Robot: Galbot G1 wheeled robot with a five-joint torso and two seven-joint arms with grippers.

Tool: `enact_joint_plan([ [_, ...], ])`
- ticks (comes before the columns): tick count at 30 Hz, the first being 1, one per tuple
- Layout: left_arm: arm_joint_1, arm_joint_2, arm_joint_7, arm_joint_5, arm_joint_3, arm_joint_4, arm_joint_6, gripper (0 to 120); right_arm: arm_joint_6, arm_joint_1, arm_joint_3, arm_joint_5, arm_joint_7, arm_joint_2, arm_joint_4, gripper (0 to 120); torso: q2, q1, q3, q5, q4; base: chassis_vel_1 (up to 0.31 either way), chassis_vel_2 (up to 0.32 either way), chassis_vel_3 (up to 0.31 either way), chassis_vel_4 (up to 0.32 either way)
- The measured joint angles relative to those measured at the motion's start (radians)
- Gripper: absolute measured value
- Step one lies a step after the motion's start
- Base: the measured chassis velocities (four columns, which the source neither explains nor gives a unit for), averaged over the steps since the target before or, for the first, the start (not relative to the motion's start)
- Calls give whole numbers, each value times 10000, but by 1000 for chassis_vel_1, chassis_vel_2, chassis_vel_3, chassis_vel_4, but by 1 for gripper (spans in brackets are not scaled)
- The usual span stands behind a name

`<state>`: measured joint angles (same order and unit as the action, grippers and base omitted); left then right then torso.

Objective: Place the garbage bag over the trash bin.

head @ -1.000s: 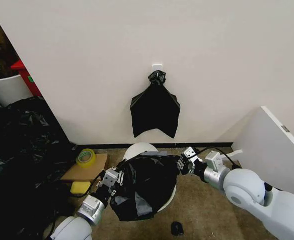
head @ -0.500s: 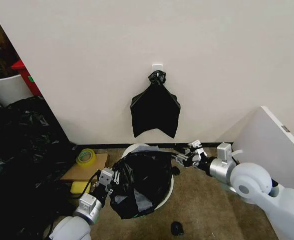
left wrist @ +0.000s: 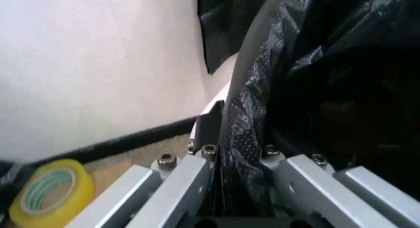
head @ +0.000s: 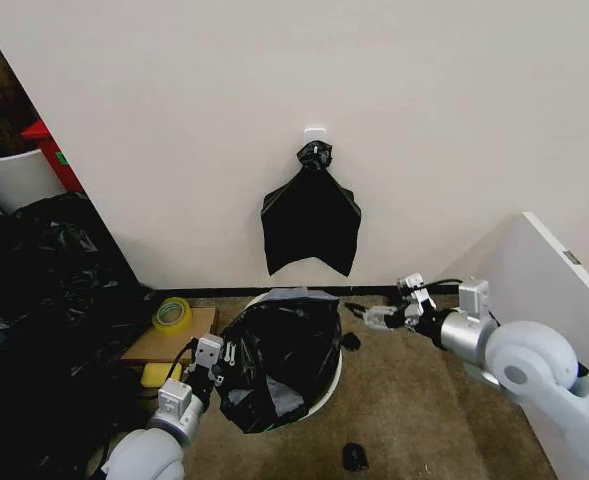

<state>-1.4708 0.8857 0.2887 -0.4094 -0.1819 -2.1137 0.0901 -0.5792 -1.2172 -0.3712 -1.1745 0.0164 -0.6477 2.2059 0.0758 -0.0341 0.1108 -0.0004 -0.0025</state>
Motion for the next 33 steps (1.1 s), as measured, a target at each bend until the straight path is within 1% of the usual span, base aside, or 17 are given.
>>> enact_joint_plan([
  [2,4,27,63,-115,0,-16,57,0,38,-167,-191,-229,52,-88,113,100,0,0,0,0,1,0,0,0,0],
  [4,23,143,348,-692,-16,-131,301,0,150,-851,-800,-785,251,-411,628,100,0,0,0,-4,1,0,0,0,0],
  [6,22,178,419,-855,-23,-169,368,0,157,-1091,-920,-845,309,-531,792,100,0,0,-1,-3,0,0,0,0,0],
  [7,19,234,534,-1129,-27,-236,477,0,162,-1419,-998,-775,416,-756,984,100,0,0,-1,-5,-1,0,0,0,0],
  [8,24,301,647,-1443,-27,-333,610,0,167,-1741,-984,-470,584,-1098,1126,100,0,0,-1,-1,-1,0,0,0,0],
  [9,24,301,647,-1443,-27,-333,610,0,167,-1741,-984,-470,584,-1098,1126,100,0,0,-1,-1,-1,0,0,0,0],
  [13,99,369,778,-1787,-18,-468,787,0,160,-2206,-788,-45,917,-1798,1219,100,0,0,-1,0,-1,0,0,0,0],
  [16,97,370,790,-1823,-16,-509,812,0,154,-2309,-609,246,953,-2012,1313,100,0,0,-1,-3,0,0,0,0,0],
  [19,83,378,794,-1824,-16,-519,813,0,140,-2307,-439,451,975,-2102,1369,96,0,0,0,-3,1,0,0,0,0],
  [21,29,396,795,-1819,-19,-563,814,0,102,-2260,-99,665,1010,-2209,1446,85,0,0,-1,-3,1,0,0,0,0],
  [22,29,396,795,-1819,-19,-563,814,0,102,-2260,-99,665,1010,-2209,1446,85,0,0,-1,-3,1,0,0,0,0],
  [24,-33,410,794,-1800,-41,-605,814,0,99,-2224,192,811,1010,-2268,1495,74,0,0,-1,-2,1,0,0,0,0],
  [25,-62,416,794,-1795,-55,-621,814,0,99,-2208,316,862,1010,-2298,1522,71,0,0,-1,-3,0,0,0,0,0],
  [26,-62,416,794,-1795,-55,-621,814,0,99,-2208,316,862,1010,-2298,1522,71,0,0,-1,-3,0,0,0,0,0],
  [29,-168,419,790,-1782,-95,-671,806,0,99,-2153,600,1040,1031,-2364,1554,57,1,0,-1,-3,1,0,0,0,0],
  [30,-168,419,790,-1782,-95,-671,806,0,99,-2153,600,1040,1031,-2364,1554,57,1,0,-1,-3,1,0,0,0,0],
  [33,-217,407,788,-1784,-143,-721,795,0,144,-2075,726,1102,1213,-2414,1554,41,1,0,0,-2,1,0,0,0,0],
])
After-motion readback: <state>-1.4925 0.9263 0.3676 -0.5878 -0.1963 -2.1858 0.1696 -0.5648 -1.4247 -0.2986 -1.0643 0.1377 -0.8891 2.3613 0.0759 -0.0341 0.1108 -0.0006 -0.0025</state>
